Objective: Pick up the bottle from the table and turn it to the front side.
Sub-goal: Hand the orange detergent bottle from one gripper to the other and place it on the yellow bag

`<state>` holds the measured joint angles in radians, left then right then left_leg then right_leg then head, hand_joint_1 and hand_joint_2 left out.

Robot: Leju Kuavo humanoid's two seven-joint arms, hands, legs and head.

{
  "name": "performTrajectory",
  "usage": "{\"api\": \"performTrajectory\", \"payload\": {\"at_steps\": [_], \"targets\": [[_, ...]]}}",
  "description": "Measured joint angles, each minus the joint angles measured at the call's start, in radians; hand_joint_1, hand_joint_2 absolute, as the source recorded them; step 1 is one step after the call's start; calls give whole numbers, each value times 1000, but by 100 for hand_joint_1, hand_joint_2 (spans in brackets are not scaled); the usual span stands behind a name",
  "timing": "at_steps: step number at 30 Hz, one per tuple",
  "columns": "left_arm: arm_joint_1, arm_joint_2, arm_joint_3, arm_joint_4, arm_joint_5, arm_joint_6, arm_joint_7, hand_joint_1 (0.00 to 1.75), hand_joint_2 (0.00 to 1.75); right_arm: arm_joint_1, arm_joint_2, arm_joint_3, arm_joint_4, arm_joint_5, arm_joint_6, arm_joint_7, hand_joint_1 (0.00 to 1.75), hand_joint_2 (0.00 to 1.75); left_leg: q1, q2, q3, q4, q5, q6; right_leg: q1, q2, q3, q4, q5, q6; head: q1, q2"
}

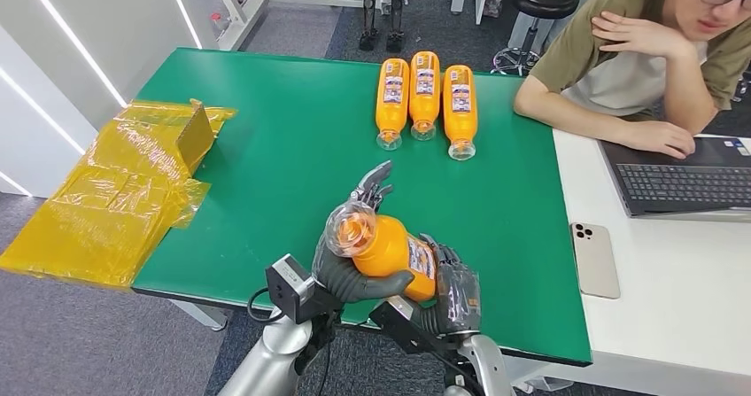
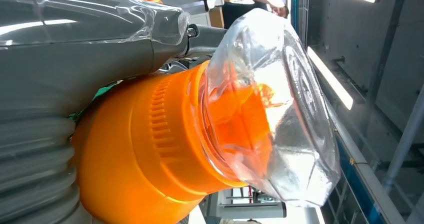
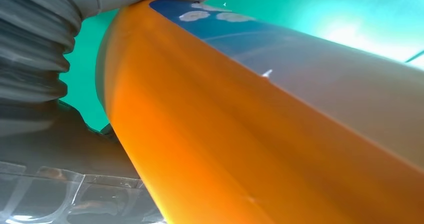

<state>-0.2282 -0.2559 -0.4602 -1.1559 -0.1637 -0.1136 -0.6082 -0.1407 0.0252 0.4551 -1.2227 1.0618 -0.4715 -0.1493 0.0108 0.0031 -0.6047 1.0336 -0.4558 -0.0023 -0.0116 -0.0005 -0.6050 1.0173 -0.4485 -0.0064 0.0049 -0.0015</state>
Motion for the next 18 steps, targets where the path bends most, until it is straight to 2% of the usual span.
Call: {"api": "performTrajectory", "payload": {"at_steps": [1, 2, 4, 5, 6, 18], "targets": [[0, 0, 1, 0, 3, 2, -2, 6, 175, 0, 0, 0, 0, 1, 0, 0, 175, 175, 0, 0, 0, 0, 0, 0, 0, 0, 0, 0, 0, 0, 0, 0], [1, 0, 3, 0, 7, 4, -7, 42, 175, -1, 1, 0, 0, 1, 1, -1, 175, 175, 0, 0, 0, 0, 0, 0, 0, 0, 0, 0, 0, 0, 0, 0], [2, 0, 8, 0, 16, 11, -22, 130, 175, -1, 1, 0, 0, 1, 3, -6, 175, 175, 0, 0, 0, 0, 0, 0, 0, 0, 0, 0, 0, 0, 0, 0], [2, 0, 10, 0, 20, 14, -31, 167, 175, -1, 2, 0, 0, 1, 3, -10, 175, 175, 0, 0, 0, 0, 0, 0, 0, 0, 0, 0, 0, 0, 0, 0], [3, 0, 12, 0, 23, 17, -40, 175, 175, 0, 2, 0, 0, 1, 3, -13, 175, 175, 0, 0, 0, 0, 0, 0, 0, 0, 0, 0, 0, 0, 0, 0], [7, 1, 25, -9, 53, 31, -62, 175, 175, 3, 9, -7, 9, -16, -5, -37, 175, 175, 0, 0, 0, 0, 0, 0, 0, 0, 0, 0, 0, 0, 0, 0]]}}
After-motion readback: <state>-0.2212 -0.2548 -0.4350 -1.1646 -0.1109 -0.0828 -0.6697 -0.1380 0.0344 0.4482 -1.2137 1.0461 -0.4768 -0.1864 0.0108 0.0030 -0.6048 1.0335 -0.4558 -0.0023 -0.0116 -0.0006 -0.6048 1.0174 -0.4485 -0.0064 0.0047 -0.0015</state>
